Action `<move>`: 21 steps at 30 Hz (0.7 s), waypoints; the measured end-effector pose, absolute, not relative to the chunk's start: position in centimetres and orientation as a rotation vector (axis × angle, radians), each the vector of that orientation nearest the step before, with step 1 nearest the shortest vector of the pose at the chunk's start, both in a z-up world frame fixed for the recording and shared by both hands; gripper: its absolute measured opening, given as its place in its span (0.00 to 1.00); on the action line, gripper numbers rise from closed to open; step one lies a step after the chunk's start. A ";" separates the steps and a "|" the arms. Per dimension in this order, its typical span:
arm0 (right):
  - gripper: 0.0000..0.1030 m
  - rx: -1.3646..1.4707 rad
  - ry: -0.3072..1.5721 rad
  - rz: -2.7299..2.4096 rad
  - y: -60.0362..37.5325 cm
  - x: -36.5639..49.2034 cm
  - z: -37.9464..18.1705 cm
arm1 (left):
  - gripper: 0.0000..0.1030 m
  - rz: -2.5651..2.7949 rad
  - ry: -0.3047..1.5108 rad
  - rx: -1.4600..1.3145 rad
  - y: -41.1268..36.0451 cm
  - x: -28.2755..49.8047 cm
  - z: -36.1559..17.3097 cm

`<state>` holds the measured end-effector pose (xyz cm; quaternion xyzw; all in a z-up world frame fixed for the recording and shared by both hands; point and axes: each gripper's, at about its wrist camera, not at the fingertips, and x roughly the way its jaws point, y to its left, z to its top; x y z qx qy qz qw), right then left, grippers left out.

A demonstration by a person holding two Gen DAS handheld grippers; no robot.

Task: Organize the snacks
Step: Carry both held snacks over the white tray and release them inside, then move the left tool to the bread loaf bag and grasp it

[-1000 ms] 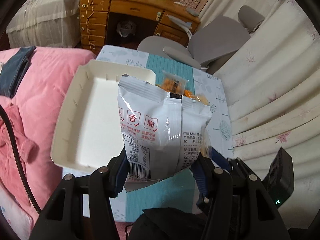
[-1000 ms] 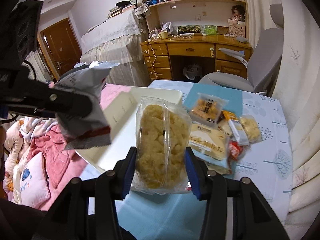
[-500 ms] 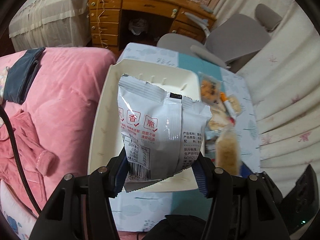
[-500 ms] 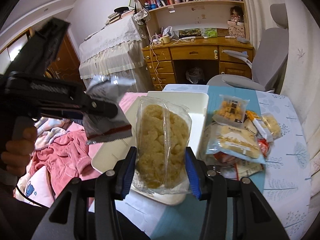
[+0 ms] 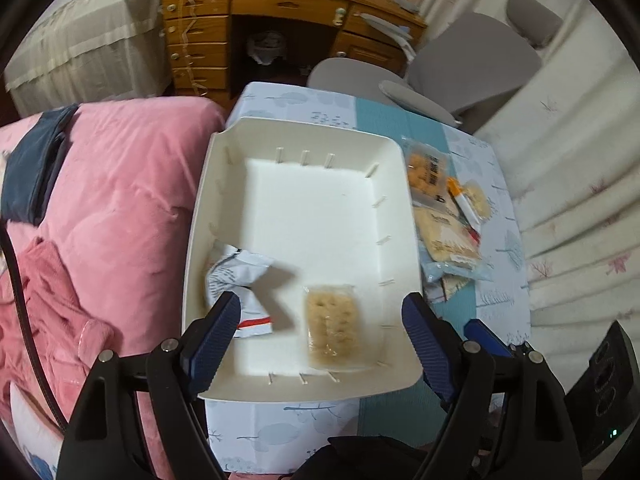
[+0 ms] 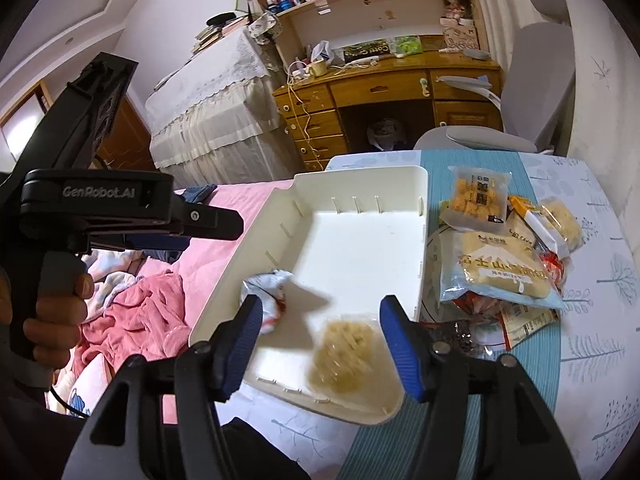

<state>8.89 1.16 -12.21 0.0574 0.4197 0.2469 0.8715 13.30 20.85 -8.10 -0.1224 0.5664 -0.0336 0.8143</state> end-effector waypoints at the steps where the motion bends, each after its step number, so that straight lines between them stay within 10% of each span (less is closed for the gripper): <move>1: 0.60 0.124 0.882 0.509 1.0 8.9 -12.3 | 0.79 -0.084 1.207 -0.250 20.4 13.4 -8.0; 21: 0.60 0.140 0.999 0.227 -7.2 6.5 -16.8 | 0.80 -0.409 1.231 0.103 7.1 16.4 -9.1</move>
